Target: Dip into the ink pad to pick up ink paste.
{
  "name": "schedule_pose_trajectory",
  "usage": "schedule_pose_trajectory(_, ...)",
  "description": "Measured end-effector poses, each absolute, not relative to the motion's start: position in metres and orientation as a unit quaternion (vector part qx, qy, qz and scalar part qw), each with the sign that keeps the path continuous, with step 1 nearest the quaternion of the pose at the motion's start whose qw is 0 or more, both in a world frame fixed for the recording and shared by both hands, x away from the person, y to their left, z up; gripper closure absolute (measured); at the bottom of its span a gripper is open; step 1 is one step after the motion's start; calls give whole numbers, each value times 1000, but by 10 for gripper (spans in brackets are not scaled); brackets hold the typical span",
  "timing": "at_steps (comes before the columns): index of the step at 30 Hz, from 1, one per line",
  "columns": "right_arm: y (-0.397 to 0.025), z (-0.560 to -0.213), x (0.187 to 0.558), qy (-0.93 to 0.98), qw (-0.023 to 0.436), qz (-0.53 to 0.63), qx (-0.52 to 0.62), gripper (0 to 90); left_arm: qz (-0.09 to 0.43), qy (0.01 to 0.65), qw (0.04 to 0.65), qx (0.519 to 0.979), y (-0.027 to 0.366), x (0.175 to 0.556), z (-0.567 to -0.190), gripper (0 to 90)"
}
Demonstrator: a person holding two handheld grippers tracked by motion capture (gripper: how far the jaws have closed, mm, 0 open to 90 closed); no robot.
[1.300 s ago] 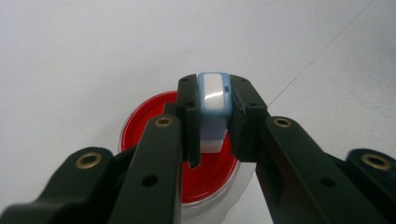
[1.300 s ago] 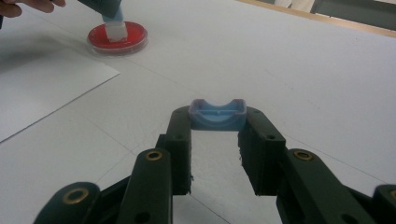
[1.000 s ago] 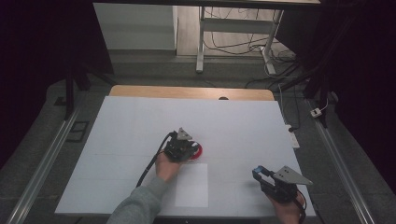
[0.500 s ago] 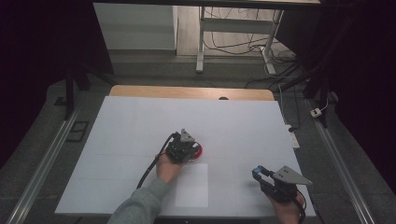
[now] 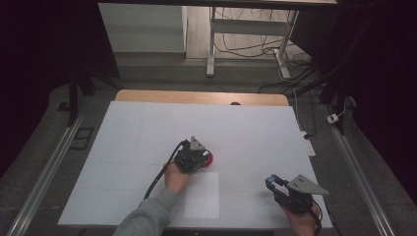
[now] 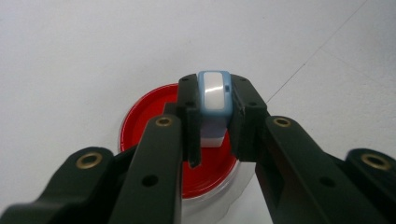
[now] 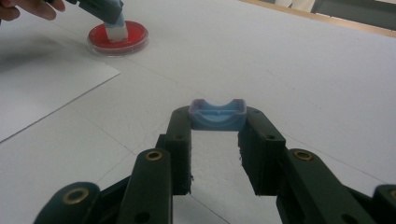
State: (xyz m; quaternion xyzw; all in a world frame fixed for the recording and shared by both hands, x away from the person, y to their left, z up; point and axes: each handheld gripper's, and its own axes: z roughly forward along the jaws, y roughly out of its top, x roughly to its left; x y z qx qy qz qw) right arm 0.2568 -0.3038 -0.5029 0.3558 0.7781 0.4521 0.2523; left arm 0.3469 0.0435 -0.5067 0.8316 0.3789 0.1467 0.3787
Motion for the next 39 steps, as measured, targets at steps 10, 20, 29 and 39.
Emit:
schedule_pose_trajectory(10,-303,-503,257,779,252,452,355,651,152,379,377,832,43,345,-506,761)
schedule_pose_trajectory(20,-305,-503,257,776,253,453,358,651,144,374,418,815,58,349,-478,758)
schedule_pose_trajectory(29,-305,-502,256,775,254,454,358,651,151,374,411,818,59,350,-475,758)
schedule_pose_trajectory(39,-305,-502,256,776,254,453,357,651,160,387,397,817,69,356,-477,757)
